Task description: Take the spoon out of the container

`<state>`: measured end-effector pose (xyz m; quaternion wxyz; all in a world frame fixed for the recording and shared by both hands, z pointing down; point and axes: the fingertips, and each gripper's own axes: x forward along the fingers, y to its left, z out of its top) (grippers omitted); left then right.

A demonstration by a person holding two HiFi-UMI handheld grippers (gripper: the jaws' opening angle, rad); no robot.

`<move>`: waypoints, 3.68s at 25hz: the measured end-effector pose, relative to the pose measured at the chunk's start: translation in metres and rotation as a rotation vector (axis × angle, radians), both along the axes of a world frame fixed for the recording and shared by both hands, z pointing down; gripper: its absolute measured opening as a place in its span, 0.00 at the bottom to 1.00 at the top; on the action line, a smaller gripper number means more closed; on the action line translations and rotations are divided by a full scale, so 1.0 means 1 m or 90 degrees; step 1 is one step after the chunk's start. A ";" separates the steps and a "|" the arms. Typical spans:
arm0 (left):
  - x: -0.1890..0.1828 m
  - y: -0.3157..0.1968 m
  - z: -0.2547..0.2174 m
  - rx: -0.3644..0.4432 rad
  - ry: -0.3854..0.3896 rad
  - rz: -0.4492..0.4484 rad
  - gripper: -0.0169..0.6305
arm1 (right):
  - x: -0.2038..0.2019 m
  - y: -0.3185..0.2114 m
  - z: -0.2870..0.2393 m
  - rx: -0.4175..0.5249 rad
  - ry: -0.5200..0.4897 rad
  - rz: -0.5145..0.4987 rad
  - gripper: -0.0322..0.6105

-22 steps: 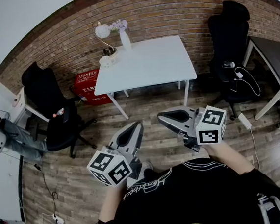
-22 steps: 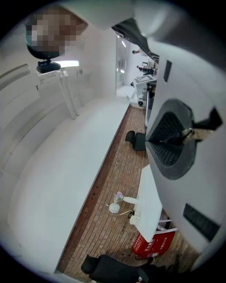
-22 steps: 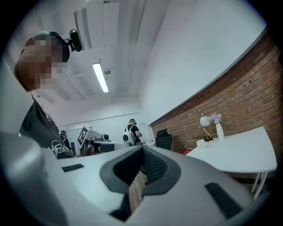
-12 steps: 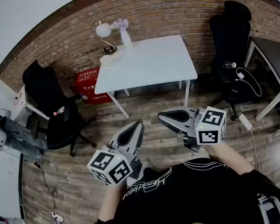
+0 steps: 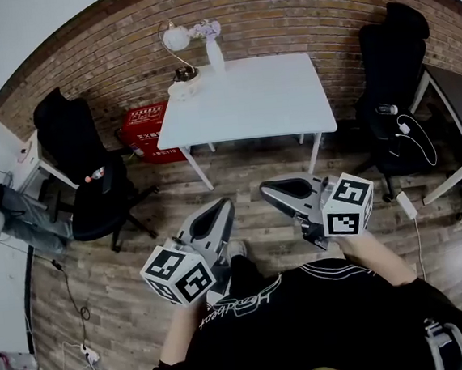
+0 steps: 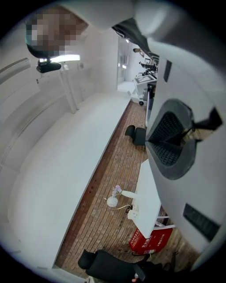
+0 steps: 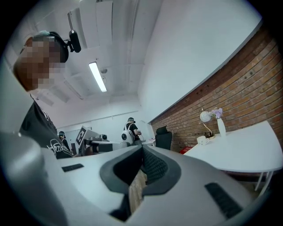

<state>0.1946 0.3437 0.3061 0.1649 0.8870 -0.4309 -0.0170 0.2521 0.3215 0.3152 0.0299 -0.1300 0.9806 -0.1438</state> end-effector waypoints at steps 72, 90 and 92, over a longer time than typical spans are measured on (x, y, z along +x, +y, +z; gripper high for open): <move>-0.341 -0.602 0.077 -0.125 0.040 0.024 0.03 | -0.281 -0.629 0.069 -0.055 0.087 0.154 0.05; -0.365 -0.644 0.134 -0.198 0.049 0.007 0.03 | -0.285 -0.703 0.147 -0.144 0.128 0.204 0.31; -0.369 -0.646 0.140 -0.205 0.049 0.004 0.03 | -0.283 -0.711 0.160 -0.164 0.131 0.217 0.32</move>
